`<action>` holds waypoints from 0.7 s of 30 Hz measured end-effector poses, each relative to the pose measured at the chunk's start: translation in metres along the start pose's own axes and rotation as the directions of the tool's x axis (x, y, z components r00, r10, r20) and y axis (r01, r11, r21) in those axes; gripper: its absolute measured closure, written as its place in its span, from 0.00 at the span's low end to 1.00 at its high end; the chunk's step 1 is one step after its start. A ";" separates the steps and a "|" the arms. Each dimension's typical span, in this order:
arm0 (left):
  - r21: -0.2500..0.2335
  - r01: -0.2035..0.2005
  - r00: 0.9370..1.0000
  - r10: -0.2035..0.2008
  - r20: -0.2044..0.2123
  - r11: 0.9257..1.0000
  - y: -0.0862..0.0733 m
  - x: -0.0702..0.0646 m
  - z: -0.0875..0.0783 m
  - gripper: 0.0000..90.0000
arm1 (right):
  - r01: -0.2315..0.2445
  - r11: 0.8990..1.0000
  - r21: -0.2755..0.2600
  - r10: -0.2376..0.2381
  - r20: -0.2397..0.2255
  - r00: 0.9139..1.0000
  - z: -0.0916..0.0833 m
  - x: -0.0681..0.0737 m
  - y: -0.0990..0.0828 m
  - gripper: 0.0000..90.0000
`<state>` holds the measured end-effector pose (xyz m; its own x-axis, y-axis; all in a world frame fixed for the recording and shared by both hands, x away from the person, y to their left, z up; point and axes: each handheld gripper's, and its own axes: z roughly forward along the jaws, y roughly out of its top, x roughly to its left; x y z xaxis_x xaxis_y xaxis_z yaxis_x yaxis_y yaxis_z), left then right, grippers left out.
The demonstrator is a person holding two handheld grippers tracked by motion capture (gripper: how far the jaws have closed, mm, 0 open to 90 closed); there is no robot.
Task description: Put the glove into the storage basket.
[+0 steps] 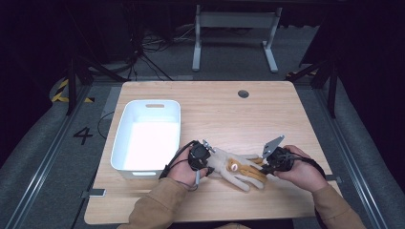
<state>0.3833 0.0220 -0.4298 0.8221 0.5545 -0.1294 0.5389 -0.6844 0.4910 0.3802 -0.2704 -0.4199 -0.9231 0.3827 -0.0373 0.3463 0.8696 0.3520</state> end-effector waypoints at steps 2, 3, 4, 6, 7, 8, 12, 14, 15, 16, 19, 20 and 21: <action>-0.003 0.004 1.000 -0.004 -0.008 1.000 0.000 0.000 -0.002 0.88 | -0.007 1.000 0.005 0.007 -0.007 1.000 0.000 0.000 0.000 0.95; -0.002 0.002 1.000 -0.002 -0.010 1.000 0.000 0.000 -0.003 0.91 | -0.010 1.000 0.006 0.010 -0.008 1.000 -0.001 0.001 0.000 0.95; 0.000 -0.002 1.000 0.002 -0.009 1.000 -0.001 0.000 -0.004 0.93 | -0.013 1.000 0.002 0.013 -0.009 1.000 -0.001 0.001 0.000 0.95; 0.000 -0.007 1.000 0.007 -0.013 1.000 0.000 -0.001 -0.005 0.96 | -0.015 1.000 0.000 0.015 -0.007 1.000 -0.002 0.001 0.000 0.96; 0.002 -0.007 1.000 0.007 -0.011 1.000 0.000 -0.001 -0.007 0.97 | -0.015 1.000 -0.005 0.015 -0.003 1.000 -0.004 0.002 0.001 0.96; 0.004 -0.005 1.000 0.005 -0.005 1.000 0.000 -0.002 -0.008 0.97 | -0.019 1.000 -0.009 0.019 0.000 1.000 -0.004 0.002 0.001 0.96; -0.004 -0.014 1.000 0.014 0.011 1.000 0.001 -0.006 -0.017 0.98 | -0.019 1.000 -0.023 0.019 0.005 1.000 -0.013 0.003 0.001 0.96; -0.009 -0.014 1.000 0.015 0.016 1.000 0.001 -0.008 -0.022 0.98 | -0.026 0.999 -0.036 0.026 0.018 0.999 -0.020 0.003 0.001 0.96; -0.009 -0.016 1.000 0.016 0.020 1.000 0.001 -0.009 -0.023 0.98 | -0.027 0.999 -0.042 0.028 0.024 0.999 -0.023 0.003 0.001 0.96; -0.008 -0.014 1.000 0.014 0.026 1.000 0.001 -0.011 -0.025 0.98 | -0.028 0.998 -0.048 0.030 0.029 0.999 -0.025 0.003 0.001 0.96; -0.010 -0.018 0.999 0.018 0.034 1.000 0.002 -0.014 -0.029 0.98 | -0.041 0.996 -0.074 0.045 0.049 0.998 -0.034 0.001 0.001 0.96; -0.008 -0.020 0.999 0.021 0.039 1.000 0.002 -0.015 -0.030 0.98 | -0.044 0.996 -0.082 0.048 0.058 0.997 -0.036 0.001 0.001 0.96; -0.009 -0.015 0.999 0.016 0.042 1.000 0.002 -0.016 -0.031 0.98 | -0.051 0.995 -0.087 0.057 0.063 0.996 -0.038 0.001 0.001 0.96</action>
<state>0.3654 0.0265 -0.4006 0.8375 0.5231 -0.1579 0.5244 -0.6884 0.5011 0.3734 -0.2809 -0.3837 -0.8897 0.4501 -0.0759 0.3771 0.8185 0.4334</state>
